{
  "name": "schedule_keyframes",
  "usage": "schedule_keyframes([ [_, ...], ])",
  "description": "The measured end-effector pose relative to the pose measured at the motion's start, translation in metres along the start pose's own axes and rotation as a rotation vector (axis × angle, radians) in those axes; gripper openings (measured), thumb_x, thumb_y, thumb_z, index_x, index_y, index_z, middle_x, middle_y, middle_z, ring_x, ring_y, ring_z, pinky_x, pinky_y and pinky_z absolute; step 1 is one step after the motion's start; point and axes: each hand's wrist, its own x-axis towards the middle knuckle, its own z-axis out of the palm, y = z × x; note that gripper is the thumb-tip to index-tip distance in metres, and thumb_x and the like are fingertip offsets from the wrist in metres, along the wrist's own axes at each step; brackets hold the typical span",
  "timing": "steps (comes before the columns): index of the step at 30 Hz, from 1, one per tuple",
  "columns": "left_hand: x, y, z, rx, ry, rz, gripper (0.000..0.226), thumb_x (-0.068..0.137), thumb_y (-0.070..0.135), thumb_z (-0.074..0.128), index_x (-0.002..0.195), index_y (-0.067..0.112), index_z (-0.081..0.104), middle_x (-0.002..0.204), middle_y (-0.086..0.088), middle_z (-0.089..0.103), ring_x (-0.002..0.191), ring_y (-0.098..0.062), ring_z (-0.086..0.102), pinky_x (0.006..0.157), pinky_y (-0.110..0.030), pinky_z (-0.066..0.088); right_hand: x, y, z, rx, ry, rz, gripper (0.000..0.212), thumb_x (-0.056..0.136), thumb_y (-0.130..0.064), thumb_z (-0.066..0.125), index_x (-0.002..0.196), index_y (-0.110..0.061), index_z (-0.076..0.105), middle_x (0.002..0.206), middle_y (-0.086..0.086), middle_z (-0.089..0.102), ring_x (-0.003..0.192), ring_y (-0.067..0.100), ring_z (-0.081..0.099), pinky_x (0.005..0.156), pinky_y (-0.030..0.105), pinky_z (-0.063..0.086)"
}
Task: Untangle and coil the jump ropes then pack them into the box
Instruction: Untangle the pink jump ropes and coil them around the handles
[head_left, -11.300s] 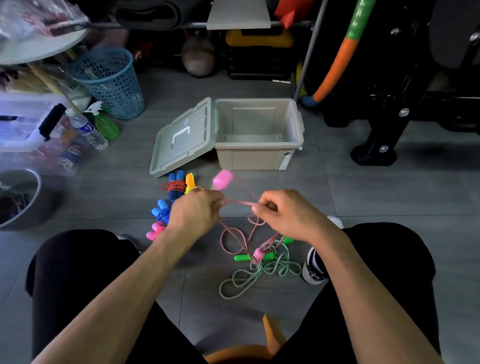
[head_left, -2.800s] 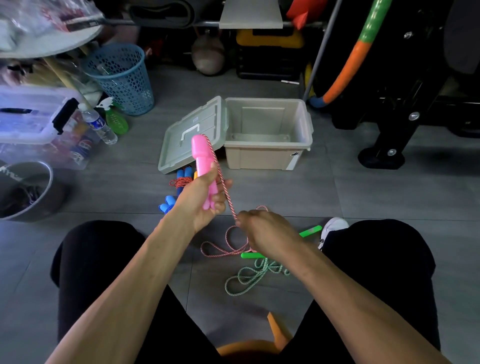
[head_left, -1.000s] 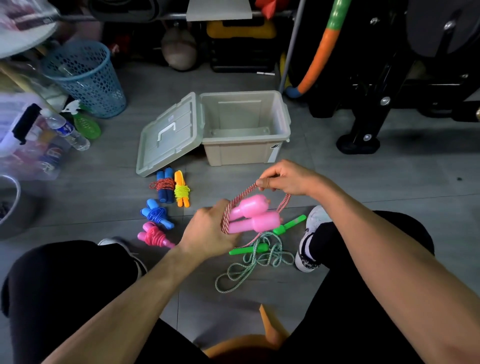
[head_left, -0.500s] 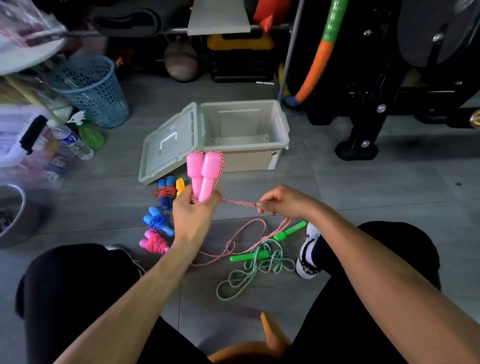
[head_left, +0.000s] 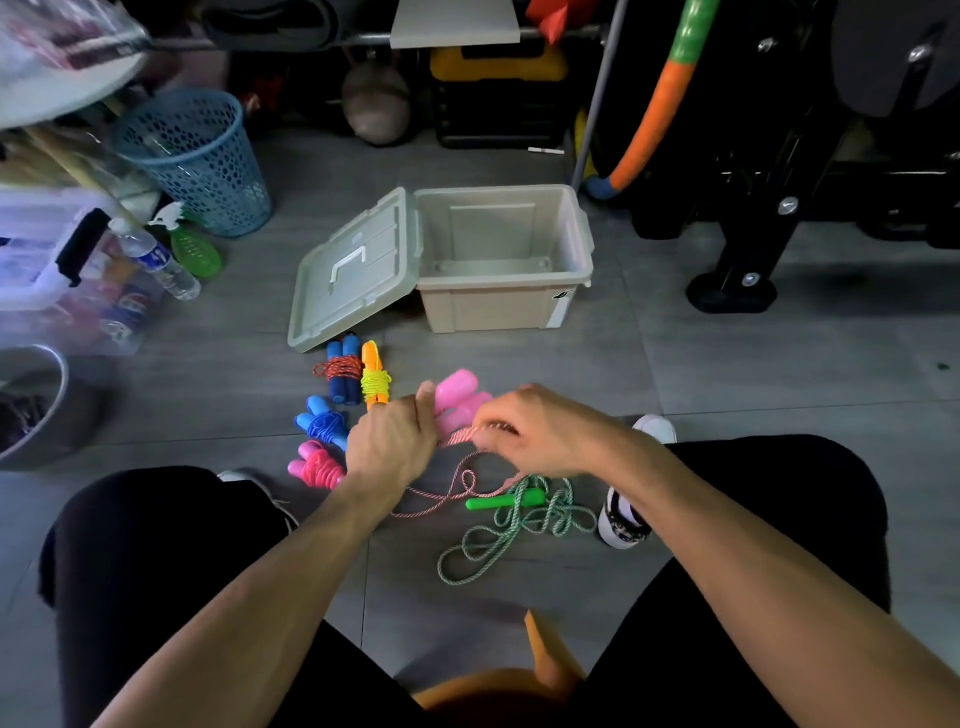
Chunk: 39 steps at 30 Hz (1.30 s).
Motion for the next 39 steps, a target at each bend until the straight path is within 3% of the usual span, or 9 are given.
schedule_keyframes([
  [7, -0.026, 0.017, -0.003, 0.074, -0.136, 0.43, 0.066, 0.076, 0.08, 0.026, 0.07, 0.017, 0.045, 0.052, -0.002, 0.043, 0.059, -0.036, 0.054, 0.053, -0.032, 0.032, 0.008, 0.027, -0.021, 0.071, 0.148, 0.041, 0.018, 0.095, -0.024, 0.059, 0.093, -0.016, 0.074, 0.083, 0.003, 0.072, 0.074, 0.019, 0.062, 0.068, 0.031, 0.045],
  [12, -0.032, 0.027, 0.002, 0.284, -0.151, 0.55, 0.055, 0.078, 0.073, 0.05, 0.08, 0.019, 0.042, 0.077, -0.003, 0.066, 0.076, -0.028, 0.066, 0.06, -0.029, 0.037, 0.007, 0.021, -0.014, 0.071, 0.1, -0.002, 0.015, 0.094, -0.024, 0.061, 0.092, -0.021, 0.075, 0.085, -0.005, 0.073, 0.072, 0.009, 0.059, 0.067, 0.019, 0.043],
  [15, -0.033, 0.025, 0.006, 0.295, -0.209, 0.588, 0.046, 0.084, 0.064, 0.052, 0.085, 0.018, 0.046, 0.085, -0.007, 0.067, 0.082, -0.032, 0.066, 0.063, -0.031, 0.039, 0.01, 0.025, -0.01, 0.024, 0.081, 0.007, 0.013, 0.091, -0.028, 0.063, 0.088, -0.023, 0.074, 0.08, -0.004, 0.071, 0.071, 0.014, 0.061, 0.068, 0.031, 0.05],
  [19, -0.035, 0.018, 0.007, 0.152, -0.072, 0.809, 0.05, 0.069, 0.051, 0.077, 0.077, 0.012, 0.046, 0.054, -0.004, 0.059, 0.046, -0.033, 0.059, 0.042, -0.026, 0.037, 0.014, 0.04, -0.027, 0.106, 0.116, 0.111, 0.02, 0.078, -0.037, 0.079, 0.077, -0.017, 0.075, 0.063, -0.003, 0.062, 0.055, 0.009, 0.046, 0.053, 0.023, 0.036],
  [25, -0.04, 0.005, 0.008, -0.054, 0.072, 0.777, 0.074, 0.07, 0.055, 0.06, 0.131, 0.016, 0.042, 0.041, -0.002, 0.051, 0.034, -0.025, 0.052, 0.037, -0.022, 0.035, 0.016, 0.065, -0.028, 0.211, 0.057, 0.224, 0.025, 0.074, -0.039, 0.083, 0.074, -0.015, 0.076, 0.059, 0.0, 0.058, 0.054, 0.011, 0.043, 0.053, 0.026, 0.032],
  [29, -0.033, -0.002, 0.011, -0.112, 0.092, 0.882, 0.054, 0.076, 0.051, 0.065, 0.123, 0.029, 0.049, 0.061, -0.002, 0.064, 0.049, -0.029, 0.06, 0.041, -0.032, 0.047, 0.016, 0.076, -0.023, 0.291, 0.098, 0.256, 0.024, 0.074, -0.042, 0.081, 0.074, -0.018, 0.077, 0.056, -0.003, 0.056, 0.049, 0.008, 0.037, 0.049, 0.024, 0.029],
  [34, -0.03, 0.004, 0.004, -0.312, 0.127, 0.659, 0.034, 0.072, 0.042, 0.069, 0.089, 0.014, 0.061, 0.057, 0.007, 0.055, 0.045, -0.015, 0.053, 0.045, -0.025, 0.048, 0.009, 0.085, -0.013, 0.398, 0.104, 0.235, 0.027, 0.072, -0.057, 0.075, 0.066, -0.031, 0.074, 0.059, 0.001, 0.057, 0.054, 0.009, 0.042, 0.056, 0.026, 0.032],
  [36, -0.026, 0.009, -0.004, -0.406, 0.15, 0.437, 0.031, 0.069, 0.035, 0.077, 0.085, 0.014, 0.06, 0.058, 0.011, 0.051, 0.05, -0.012, 0.049, 0.048, -0.008, 0.039, 0.003, 0.089, -0.006, 0.423, 0.087, 0.223, 0.026, 0.074, -0.057, 0.073, 0.065, -0.033, 0.074, 0.059, 0.002, 0.055, 0.058, 0.016, 0.042, 0.057, 0.029, 0.031],
  [39, -0.02, 0.016, -0.013, -0.46, 0.095, 0.102, 0.028, 0.07, 0.032, 0.078, 0.082, 0.017, 0.057, 0.063, 0.008, 0.057, 0.054, -0.01, 0.051, 0.049, -0.014, 0.038, -0.002, 0.091, 0.007, 0.375, 0.024, 0.26, 0.029, 0.088, -0.048, 0.065, 0.07, -0.027, 0.074, 0.056, -0.004, 0.054, 0.056, 0.016, 0.044, 0.055, 0.027, 0.031],
])
